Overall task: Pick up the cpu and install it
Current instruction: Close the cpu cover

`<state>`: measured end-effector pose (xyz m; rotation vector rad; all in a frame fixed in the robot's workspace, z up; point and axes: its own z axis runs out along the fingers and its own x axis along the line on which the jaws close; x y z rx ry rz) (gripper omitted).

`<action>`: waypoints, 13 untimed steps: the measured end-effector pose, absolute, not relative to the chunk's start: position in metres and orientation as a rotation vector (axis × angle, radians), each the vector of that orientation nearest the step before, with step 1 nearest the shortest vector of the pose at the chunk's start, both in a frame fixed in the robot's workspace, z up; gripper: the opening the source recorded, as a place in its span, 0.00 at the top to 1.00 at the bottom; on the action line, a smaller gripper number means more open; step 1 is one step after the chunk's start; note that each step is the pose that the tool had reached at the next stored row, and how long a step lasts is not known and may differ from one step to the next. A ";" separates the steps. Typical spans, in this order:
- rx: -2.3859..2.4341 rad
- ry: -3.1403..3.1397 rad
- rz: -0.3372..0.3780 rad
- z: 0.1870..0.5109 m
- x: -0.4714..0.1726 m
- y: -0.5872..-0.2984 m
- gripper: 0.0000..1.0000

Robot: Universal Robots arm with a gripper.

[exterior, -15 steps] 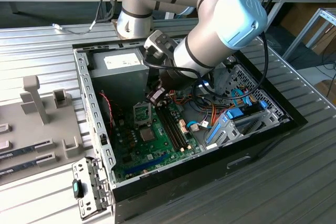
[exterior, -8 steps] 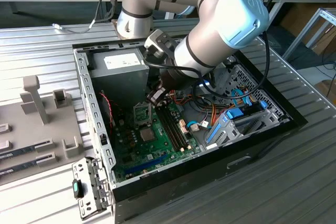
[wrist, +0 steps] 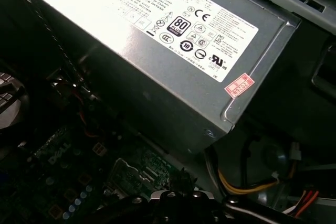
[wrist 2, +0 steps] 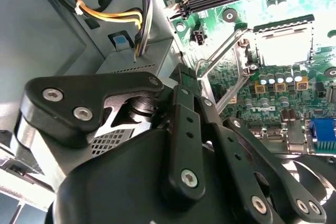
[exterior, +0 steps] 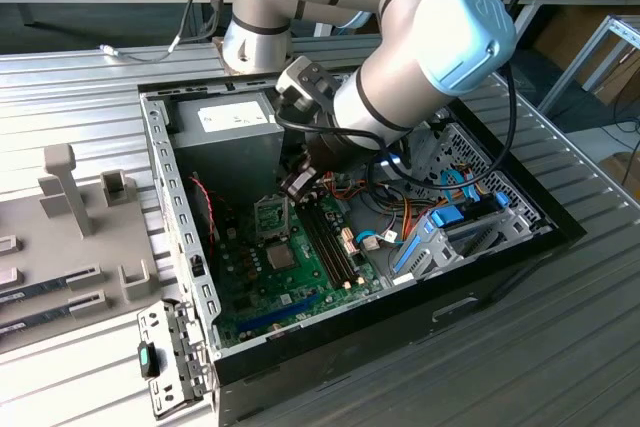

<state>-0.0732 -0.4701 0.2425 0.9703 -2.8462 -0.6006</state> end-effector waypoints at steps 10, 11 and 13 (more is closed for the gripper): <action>0.972 -2.846 -0.619 0.243 -0.073 -0.474 0.89; 0.972 -2.846 -0.621 0.243 -0.073 -0.475 0.89; 0.973 -2.846 -0.626 0.243 -0.073 -0.479 0.89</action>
